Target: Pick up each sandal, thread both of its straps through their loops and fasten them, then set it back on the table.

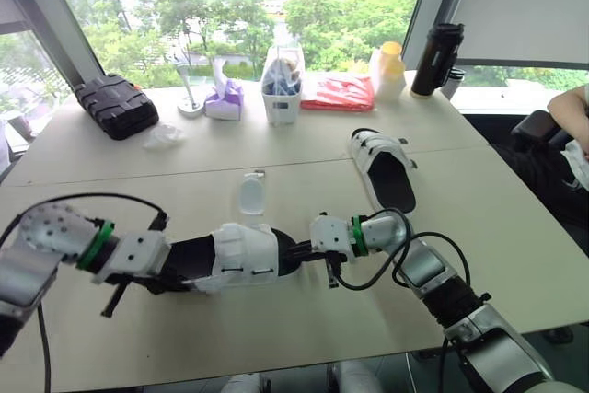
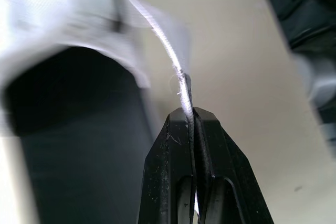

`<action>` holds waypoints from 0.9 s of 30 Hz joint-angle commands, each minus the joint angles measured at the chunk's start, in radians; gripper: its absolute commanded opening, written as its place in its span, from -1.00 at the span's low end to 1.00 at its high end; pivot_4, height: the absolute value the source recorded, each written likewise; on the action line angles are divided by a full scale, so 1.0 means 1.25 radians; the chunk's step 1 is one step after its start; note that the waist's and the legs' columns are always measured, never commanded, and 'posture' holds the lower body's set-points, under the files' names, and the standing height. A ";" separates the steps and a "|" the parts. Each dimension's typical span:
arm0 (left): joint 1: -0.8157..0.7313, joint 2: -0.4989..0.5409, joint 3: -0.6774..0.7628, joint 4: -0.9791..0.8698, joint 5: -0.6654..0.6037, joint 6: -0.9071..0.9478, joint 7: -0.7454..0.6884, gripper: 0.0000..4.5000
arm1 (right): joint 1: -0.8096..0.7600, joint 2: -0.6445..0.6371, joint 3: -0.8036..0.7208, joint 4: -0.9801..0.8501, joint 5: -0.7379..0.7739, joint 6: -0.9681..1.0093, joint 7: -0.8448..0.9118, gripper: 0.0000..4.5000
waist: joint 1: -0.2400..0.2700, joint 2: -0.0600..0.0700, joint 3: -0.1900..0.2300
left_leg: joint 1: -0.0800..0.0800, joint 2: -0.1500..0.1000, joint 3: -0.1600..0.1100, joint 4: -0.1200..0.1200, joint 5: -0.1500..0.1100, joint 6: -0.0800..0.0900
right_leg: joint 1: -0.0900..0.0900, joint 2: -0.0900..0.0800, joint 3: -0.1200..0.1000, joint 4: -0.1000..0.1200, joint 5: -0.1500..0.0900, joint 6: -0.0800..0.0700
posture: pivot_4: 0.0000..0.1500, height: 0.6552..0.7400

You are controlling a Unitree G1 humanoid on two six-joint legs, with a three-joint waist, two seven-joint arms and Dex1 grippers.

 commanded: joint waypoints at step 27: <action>-0.500 0.038 -0.368 0.059 0.067 -0.276 -0.017 -0.97 | 0.001 0.007 0.004 0.017 -0.021 0.008 -0.014 -1.00 | -0.002 -0.002 0.001 | -0.002 0.000 0.000 0.008 -0.001 0.003 | 0.000 0.001 0.001 0.006 0.000 0.001 | 1.00 1.00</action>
